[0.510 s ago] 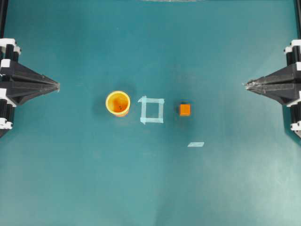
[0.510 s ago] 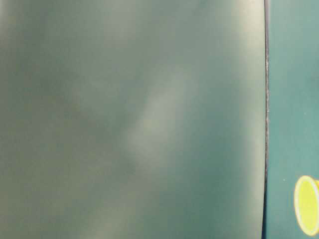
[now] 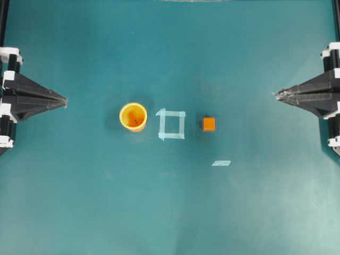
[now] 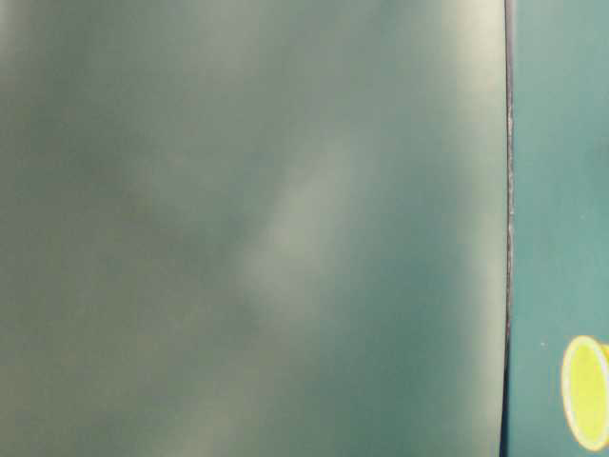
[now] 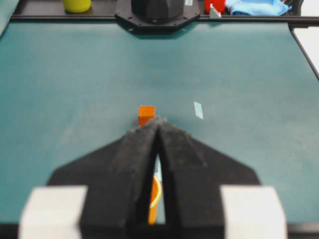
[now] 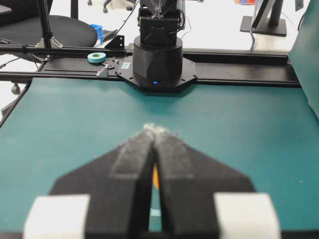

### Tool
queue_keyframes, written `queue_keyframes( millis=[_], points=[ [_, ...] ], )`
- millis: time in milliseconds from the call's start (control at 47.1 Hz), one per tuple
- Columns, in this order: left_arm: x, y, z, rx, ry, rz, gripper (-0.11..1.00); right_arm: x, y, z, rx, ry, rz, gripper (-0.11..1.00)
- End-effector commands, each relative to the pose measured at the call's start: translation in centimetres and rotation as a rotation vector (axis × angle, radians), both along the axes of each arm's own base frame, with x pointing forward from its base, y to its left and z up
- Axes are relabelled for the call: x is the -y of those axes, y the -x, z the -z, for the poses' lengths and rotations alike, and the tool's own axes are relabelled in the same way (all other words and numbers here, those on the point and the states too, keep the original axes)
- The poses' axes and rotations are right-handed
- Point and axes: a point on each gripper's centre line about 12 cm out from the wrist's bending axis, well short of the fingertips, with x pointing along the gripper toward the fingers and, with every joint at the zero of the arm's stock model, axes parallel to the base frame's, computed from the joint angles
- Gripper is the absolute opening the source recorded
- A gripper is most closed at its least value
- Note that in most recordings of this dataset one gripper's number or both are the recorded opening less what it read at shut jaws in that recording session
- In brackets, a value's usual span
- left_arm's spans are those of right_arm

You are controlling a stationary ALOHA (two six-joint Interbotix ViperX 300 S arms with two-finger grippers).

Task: Move the cup forward with left arm.
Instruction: 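Open the left gripper while holding position at the table edge, then move the open left gripper rightward toward the orange cup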

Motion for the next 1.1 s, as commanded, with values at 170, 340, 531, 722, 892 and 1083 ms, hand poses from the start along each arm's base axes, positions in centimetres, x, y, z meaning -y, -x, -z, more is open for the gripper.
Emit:
queue_keyframes(
  millis=[170,340,531,722,892,1083],
  points=[
    [-0.1,-0.3,-0.8,0.009,-0.06,-0.001,0.0,0.0,-0.3,-1.5,0.031,0.0,0.0,-0.01],
    [-0.1,-0.2,-0.5,-0.026,-0.074,0.001,0.02,0.0,-0.4,-1.8,0.037,-0.001,0.001,-0.01],
    [-0.1,0.0,0.1,-0.09,-0.048,0.0,0.38,0.0,-0.4,-1.6,0.021,0.002,-0.001,-0.01],
    [-0.1,-0.3,0.9,-0.126,-0.034,0.0,0.71,0.0,-0.4,-1.4,0.009,0.005,0.0,-0.01],
    [-0.1,-1.2,3.4,-0.204,-0.034,0.001,0.68,0.0,-0.4,-1.5,0.014,0.005,0.0,-0.01],
    [-0.9,-2.8,6.4,-0.212,-0.03,-0.035,0.68,0.0,-0.4,-1.8,0.023,0.006,0.0,-0.01]
  ],
)
